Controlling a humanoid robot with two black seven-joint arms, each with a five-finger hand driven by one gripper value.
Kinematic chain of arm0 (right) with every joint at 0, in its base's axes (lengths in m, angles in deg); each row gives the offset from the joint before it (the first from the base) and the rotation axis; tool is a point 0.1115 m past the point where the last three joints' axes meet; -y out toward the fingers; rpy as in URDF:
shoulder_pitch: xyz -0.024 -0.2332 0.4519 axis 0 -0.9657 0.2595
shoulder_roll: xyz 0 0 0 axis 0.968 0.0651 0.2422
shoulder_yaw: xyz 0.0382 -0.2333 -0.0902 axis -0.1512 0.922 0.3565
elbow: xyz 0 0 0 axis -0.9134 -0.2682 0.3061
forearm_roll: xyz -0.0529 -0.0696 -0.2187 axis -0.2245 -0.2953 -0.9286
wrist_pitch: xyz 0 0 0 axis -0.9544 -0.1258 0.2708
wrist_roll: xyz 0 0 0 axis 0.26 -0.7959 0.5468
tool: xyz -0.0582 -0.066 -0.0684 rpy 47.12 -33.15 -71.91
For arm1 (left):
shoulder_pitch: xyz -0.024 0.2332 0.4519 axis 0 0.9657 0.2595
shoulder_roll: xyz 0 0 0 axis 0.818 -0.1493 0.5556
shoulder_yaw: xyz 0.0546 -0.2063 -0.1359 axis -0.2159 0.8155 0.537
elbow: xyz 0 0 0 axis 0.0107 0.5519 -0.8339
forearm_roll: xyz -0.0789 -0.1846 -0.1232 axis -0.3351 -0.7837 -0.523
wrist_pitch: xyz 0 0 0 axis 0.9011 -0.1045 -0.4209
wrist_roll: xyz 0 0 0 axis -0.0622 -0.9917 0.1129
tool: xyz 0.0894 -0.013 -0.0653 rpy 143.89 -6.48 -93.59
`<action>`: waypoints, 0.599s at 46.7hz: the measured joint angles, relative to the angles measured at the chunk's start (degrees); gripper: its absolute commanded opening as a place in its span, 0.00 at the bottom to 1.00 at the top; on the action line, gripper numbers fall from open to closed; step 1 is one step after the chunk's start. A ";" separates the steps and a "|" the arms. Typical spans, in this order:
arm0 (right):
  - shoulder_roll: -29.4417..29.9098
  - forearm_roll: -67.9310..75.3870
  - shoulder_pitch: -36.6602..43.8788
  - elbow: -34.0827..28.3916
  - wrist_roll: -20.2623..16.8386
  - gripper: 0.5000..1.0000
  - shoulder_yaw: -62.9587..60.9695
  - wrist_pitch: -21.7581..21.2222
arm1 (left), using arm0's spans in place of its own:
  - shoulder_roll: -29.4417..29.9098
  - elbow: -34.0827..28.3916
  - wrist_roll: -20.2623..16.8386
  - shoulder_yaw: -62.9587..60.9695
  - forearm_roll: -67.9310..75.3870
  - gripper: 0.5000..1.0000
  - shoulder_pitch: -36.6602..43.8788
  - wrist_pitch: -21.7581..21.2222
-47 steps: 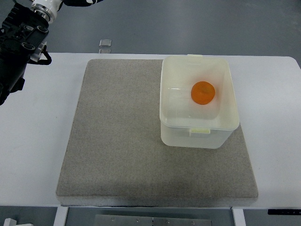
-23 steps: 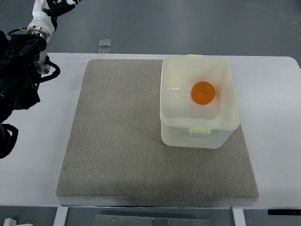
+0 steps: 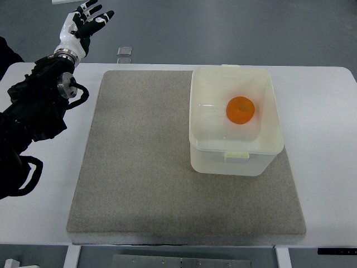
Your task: Put orange in box with left hand
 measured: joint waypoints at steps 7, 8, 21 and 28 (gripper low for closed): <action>0.00 0.00 0.00 0.00 0.02 0.89 0.00 0.00 | -0.22 -0.01 0.09 3.05 0.07 0.67 0.02 0.16; 0.00 0.00 0.00 0.00 0.02 0.89 0.00 0.00 | -0.28 -0.01 0.45 3.10 0.06 0.67 0.02 -0.27; 0.00 0.00 0.00 0.00 0.01 0.89 0.00 0.00 | -1.13 0.81 4.49 3.96 -2.00 0.67 -0.32 -3.57; 0.00 0.00 0.00 0.00 0.02 0.89 0.00 0.00 | -0.65 2.20 4.36 5.78 -5.38 0.65 0.11 2.77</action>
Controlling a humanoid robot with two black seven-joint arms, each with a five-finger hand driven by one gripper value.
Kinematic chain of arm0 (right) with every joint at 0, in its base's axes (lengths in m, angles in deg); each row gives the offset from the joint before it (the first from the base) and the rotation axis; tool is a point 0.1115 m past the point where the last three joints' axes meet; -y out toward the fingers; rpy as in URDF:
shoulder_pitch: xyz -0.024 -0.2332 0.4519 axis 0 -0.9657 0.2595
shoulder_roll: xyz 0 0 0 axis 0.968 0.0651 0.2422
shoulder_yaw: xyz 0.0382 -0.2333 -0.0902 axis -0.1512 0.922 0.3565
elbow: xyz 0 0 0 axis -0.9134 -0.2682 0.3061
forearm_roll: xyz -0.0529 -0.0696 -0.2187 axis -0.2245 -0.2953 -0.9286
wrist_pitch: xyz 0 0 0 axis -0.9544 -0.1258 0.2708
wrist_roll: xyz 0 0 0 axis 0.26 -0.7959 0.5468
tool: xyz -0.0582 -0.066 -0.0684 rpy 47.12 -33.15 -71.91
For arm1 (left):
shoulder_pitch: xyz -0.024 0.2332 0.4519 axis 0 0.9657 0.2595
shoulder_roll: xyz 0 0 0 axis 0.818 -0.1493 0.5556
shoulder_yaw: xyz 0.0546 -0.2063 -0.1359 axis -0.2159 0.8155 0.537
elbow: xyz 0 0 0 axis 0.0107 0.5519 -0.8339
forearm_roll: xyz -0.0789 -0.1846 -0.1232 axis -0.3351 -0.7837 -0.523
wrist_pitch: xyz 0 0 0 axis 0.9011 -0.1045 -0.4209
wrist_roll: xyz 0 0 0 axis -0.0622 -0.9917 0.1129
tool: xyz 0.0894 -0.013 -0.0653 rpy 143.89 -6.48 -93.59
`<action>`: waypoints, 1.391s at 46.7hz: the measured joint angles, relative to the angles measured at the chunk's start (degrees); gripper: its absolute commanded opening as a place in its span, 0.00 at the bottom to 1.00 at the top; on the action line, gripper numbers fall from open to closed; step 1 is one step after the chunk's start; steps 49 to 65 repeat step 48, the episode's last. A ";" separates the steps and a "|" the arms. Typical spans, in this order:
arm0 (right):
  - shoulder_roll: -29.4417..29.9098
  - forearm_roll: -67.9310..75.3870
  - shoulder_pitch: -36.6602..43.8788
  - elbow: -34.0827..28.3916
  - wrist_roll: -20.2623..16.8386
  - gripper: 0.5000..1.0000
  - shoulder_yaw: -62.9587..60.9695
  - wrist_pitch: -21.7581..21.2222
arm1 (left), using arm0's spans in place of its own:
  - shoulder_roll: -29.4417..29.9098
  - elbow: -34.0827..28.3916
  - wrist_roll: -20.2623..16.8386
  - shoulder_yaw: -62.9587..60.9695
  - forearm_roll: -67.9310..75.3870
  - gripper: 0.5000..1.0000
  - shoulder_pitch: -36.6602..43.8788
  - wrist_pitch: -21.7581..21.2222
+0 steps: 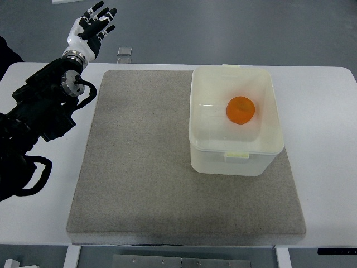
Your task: Put orange in box with left hand
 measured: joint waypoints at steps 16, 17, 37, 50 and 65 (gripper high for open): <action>0.00 0.00 0.00 0.00 0.00 0.89 0.00 0.00 | -0.10 -0.59 -0.46 1.02 -2.44 0.68 0.18 2.55; 0.00 0.00 0.00 0.00 0.01 0.89 0.00 0.00 | -0.02 -0.60 -0.46 1.02 -2.45 0.68 0.22 2.55; 0.00 0.00 0.00 0.00 -0.01 0.89 0.00 0.00 | 0.03 -0.58 -0.44 0.94 -2.37 0.69 0.34 0.55; 0.00 0.00 0.00 0.01 -0.01 0.89 0.00 0.00 | 0.09 -0.60 -0.59 0.96 -2.37 0.72 1.15 0.52; 0.00 0.00 0.00 0.01 -0.01 0.89 0.00 0.00 | 0.09 -0.60 -0.59 0.96 -2.37 0.72 1.15 0.52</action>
